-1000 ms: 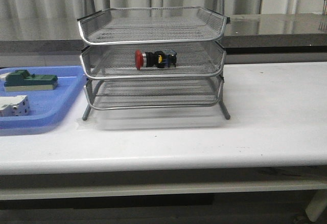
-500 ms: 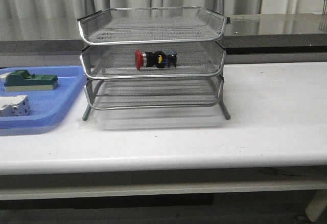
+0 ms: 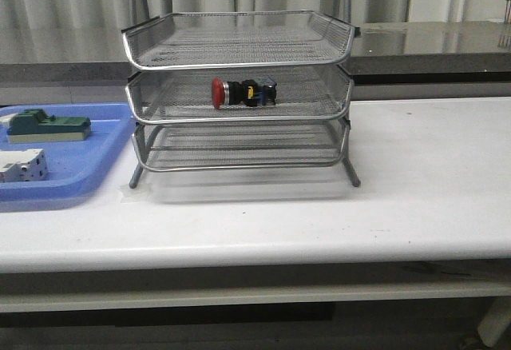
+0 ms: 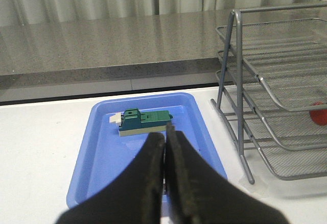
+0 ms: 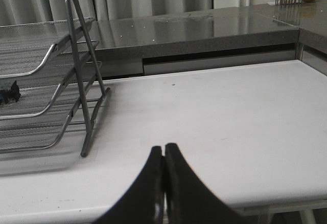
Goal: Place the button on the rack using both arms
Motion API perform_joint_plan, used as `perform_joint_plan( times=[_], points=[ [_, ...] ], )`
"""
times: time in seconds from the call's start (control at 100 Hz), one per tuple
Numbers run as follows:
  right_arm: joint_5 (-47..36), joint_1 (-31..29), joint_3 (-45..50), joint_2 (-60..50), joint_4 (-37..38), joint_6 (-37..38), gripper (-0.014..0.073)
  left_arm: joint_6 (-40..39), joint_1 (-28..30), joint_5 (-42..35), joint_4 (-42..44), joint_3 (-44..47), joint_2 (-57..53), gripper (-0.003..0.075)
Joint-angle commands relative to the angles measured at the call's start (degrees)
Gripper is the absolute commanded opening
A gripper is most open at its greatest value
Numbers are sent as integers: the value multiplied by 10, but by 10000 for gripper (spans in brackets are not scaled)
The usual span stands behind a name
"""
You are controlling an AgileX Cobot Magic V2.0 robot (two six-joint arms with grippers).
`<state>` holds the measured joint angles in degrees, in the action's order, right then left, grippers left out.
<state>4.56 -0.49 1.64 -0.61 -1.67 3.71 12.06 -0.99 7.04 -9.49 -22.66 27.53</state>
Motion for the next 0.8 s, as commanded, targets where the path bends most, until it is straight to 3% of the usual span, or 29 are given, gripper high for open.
perform_joint_plan(
  times=[0.0,0.79],
  points=[
    [-51,0,-10,-11,7,0,-66,-4,1,-50,-7,-16,1,4],
    [-55,2,-10,-11,7,-1,-66,-4,1,-50,-7,-16,1,4]
  ],
)
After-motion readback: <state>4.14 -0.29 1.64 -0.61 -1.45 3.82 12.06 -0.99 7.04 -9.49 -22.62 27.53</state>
